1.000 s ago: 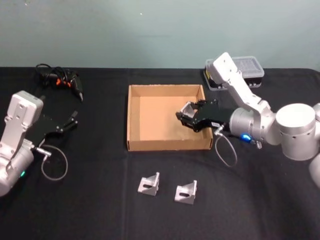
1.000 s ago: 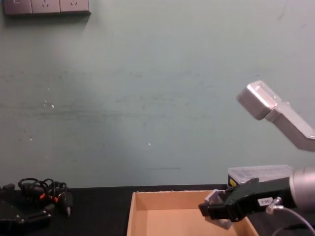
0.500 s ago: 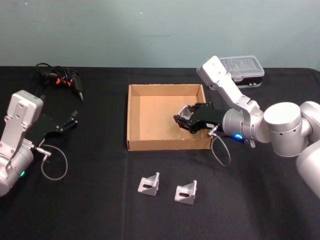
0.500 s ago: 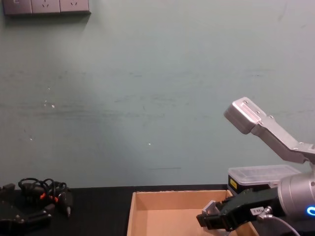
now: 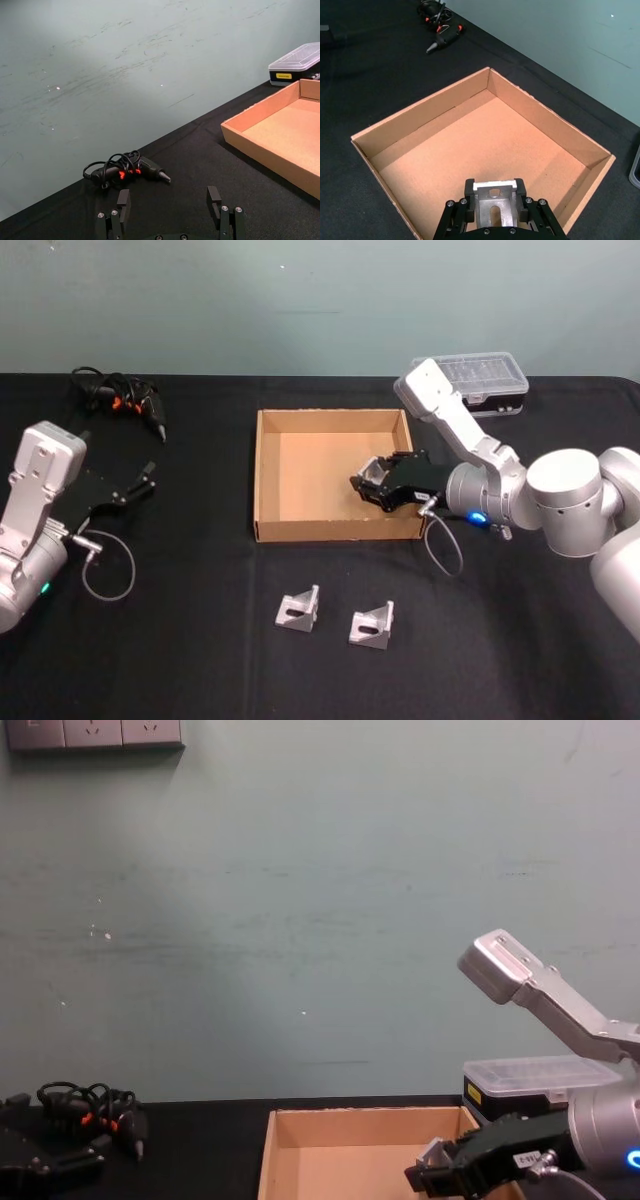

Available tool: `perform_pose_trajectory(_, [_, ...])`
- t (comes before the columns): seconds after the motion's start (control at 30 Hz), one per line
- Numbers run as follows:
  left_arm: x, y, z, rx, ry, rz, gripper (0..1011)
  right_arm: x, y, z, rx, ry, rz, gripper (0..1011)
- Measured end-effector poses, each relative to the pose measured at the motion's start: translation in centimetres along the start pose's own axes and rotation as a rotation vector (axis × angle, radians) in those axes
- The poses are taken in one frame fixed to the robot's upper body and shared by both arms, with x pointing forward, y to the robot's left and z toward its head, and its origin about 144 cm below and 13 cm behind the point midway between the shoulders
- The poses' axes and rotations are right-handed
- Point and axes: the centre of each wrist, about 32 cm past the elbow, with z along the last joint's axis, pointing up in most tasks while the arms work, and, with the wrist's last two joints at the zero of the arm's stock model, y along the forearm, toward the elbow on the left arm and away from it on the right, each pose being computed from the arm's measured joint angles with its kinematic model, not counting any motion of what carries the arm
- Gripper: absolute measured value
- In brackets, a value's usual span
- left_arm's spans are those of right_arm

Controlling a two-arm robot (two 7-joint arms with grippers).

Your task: Use one hand to pick up the angle iron from the table and place it into the box.

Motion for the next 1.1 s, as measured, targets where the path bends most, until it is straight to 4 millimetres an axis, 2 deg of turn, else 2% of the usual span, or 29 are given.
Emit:
perform_pose_trajectory(0.1, [0.0, 0.0, 0.0, 0.0, 0.0, 0.0, 1000, 0.0, -0.1, -0.1, -0.001, 0.003, -0.002, 489])
perform_pose_trajectory(0.17, [0.0, 0.0, 0.0, 0.0, 0.0, 0.0, 1000, 0.0, -0.1, -0.2, -0.001, 0.005, -0.005, 568])
perform_pose_trajectory(0.2, [0.0, 0.0, 0.0, 0.0, 0.0, 0.0, 1000, 0.0, -0.1, -0.2, -0.001, 0.005, -0.005, 568])
perform_pose_trajectory(0.3, [0.0, 0.0, 0.0, 0.0, 0.0, 0.0, 1000, 0.0, -0.3, -0.3, 0.009, 0.006, -0.013, 690])
perform_pose_trajectory(0.33, [0.0, 0.0, 0.0, 0.0, 0.0, 0.0, 1000, 0.0, -0.3, -0.3, 0.009, 0.006, -0.013, 690])
perform_pose_trajectory(0.43, [0.0, 0.0, 0.0, 0.0, 0.0, 0.0, 1000, 0.0, -0.7, -0.3, 0.025, 0.006, -0.026, 820])
perform_pose_trajectory(0.7, [0.0, 0.0, 0.0, 0.0, 0.0, 0.0, 1000, 0.0, -1.7, -0.1, 0.071, 0.007, -0.051, 1003])
perform_pose_trajectory(0.9, [0.0, 0.0, 0.0, 0.0, 0.0, 0.0, 1000, -0.2, -3.1, 0.2, 0.115, 0.0, -0.053, 1004])
perform_pose_trajectory(1.1, [0.0, 0.0, 0.0, 0.0, 0.0, 0.0, 1000, -0.6, -5.7, 0.2, 0.164, -0.018, -0.048, 1004])
